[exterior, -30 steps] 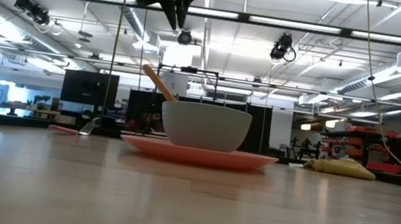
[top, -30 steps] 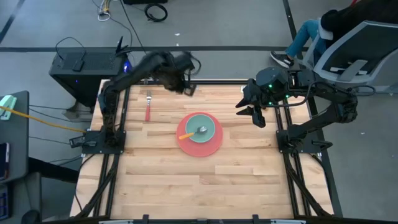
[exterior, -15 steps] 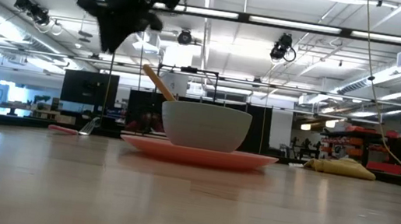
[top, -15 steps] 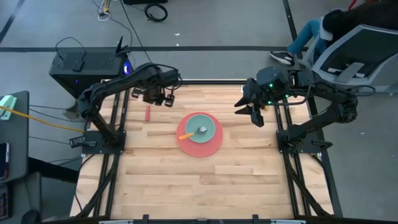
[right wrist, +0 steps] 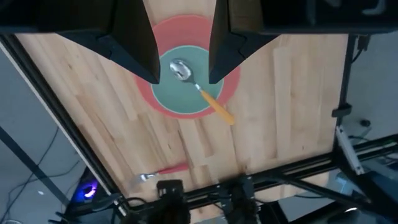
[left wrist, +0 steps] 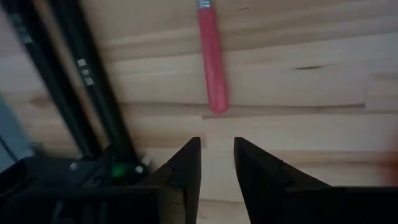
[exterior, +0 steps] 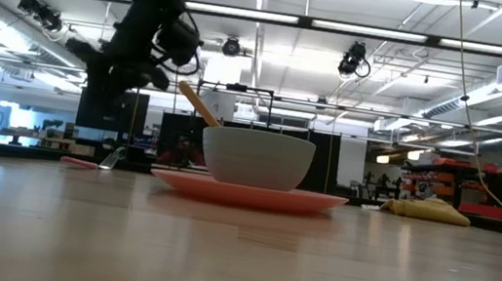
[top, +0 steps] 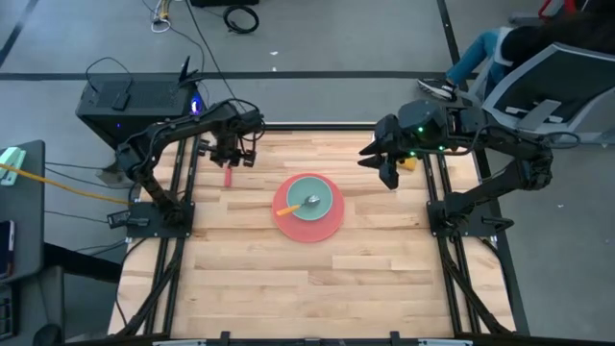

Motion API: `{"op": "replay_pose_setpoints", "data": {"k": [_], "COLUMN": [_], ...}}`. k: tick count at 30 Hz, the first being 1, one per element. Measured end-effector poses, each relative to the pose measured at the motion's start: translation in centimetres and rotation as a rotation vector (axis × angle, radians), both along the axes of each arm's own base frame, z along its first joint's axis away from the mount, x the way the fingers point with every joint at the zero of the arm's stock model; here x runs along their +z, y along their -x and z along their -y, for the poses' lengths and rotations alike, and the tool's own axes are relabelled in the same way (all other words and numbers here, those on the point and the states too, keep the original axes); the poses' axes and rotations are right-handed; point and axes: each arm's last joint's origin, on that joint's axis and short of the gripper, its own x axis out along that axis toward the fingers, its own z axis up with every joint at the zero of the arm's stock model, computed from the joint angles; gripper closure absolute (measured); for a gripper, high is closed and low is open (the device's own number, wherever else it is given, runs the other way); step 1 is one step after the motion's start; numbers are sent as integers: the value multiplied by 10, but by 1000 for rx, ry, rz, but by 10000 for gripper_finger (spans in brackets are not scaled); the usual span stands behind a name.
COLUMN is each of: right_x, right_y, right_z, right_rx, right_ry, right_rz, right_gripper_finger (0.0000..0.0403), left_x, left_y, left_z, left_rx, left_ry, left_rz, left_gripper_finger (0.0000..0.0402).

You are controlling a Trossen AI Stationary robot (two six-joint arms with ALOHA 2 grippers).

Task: Set table place
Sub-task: Put the red fork to the left side of the pink plate

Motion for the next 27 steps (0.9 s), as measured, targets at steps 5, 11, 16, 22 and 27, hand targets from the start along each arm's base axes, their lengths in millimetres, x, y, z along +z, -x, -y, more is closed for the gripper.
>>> {"op": "replay_pose_setpoints", "data": {"k": [5,11,16,22,27], "right_x": [0,0,0,0,0], "right_y": [1,2,3,4,5], "right_z": [5,13,20,26,27], "right_rx": [-31,-67,-98,-126,-132], "right_ry": [-2,-1,0,-1,-2], "right_rz": [1,0,0,0,1], "right_gripper_finger": [259,259,259,259,259], "left_x": [-28,-55,-73,-84,-86], "left_y": [3,15,22,30,34], "left_z": [2,6,2,-3,-8], "left_rx": [5,22,45,80,104], "left_ry": [15,26,-4,-27,-32], "left_rz": [35,25,65,88,93], "left_gripper_finger": [282,280,284,274,260]}}
